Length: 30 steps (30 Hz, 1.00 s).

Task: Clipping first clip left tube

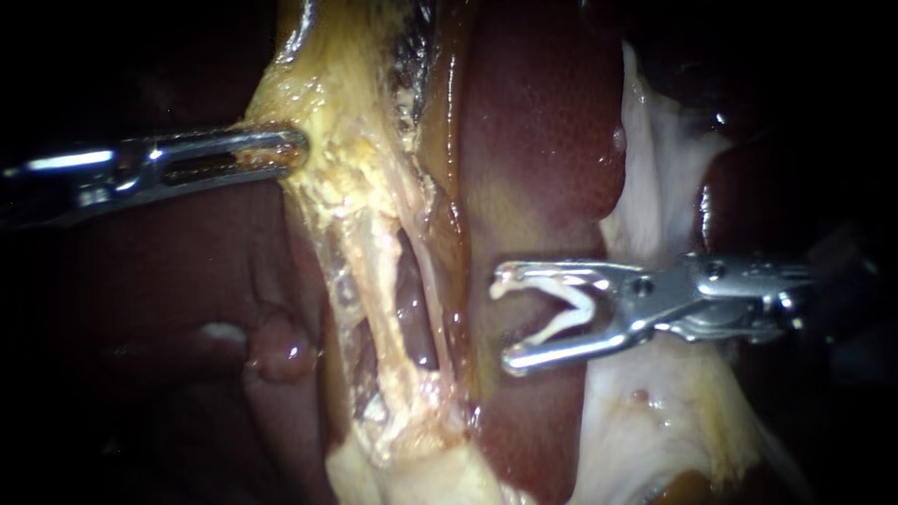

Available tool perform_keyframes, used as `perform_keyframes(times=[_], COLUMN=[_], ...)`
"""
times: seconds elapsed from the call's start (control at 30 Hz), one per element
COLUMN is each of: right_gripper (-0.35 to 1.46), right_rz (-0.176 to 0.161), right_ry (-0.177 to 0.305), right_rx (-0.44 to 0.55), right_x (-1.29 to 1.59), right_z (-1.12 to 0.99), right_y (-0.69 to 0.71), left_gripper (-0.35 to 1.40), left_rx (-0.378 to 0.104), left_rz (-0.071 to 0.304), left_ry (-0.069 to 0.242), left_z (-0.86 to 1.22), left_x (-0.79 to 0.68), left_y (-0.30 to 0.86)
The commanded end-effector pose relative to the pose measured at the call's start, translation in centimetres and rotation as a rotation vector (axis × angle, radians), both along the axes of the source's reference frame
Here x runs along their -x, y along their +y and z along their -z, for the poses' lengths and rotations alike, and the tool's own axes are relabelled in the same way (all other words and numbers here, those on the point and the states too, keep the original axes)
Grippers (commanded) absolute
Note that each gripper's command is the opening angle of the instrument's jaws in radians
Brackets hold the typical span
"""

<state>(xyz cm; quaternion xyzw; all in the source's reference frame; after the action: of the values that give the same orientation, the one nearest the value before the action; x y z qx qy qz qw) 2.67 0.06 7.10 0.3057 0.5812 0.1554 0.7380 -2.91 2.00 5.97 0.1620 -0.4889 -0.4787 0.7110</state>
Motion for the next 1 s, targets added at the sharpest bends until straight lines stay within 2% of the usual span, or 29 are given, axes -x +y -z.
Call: perform_keyframes(times=[0.03,0.27,0.77,0.93,1.0], right_gripper=[0.59,0.58,0.58,0.58,0.58], right_rz=[0.002,0.014,0.047,0.042,0.057], right_ry=[-0.010,-0.032,-0.117,-0.125,-0.120], right_rx=[-0.003,-0.029,-0.010,-0.002,-0.007], right_x=[-0.04,-0.26,-0.57,-0.68,-0.73], right_z=[-0.03,-0.26,-0.78,-0.91,-0.93], right_y=[-0.02,-0.08,-0.10,-0.12,-0.13], left_gripper=[-0.35,-0.35,-0.35,-0.35,-0.35], left_rx=[0.002,0.002,0.003,0.003,0.003], left_rz=[0.003,0.003,0.008,0.009,0.009], left_ry=[0.000,0.000,0.000,0.001,0.001], left_z=[0.01,0.02,0.08,0.10,0.10], left_x=[0.00,0.01,0.02,0.02,0.03], left_y=[0.00,-0.01,-0.05,-0.06,-0.06])
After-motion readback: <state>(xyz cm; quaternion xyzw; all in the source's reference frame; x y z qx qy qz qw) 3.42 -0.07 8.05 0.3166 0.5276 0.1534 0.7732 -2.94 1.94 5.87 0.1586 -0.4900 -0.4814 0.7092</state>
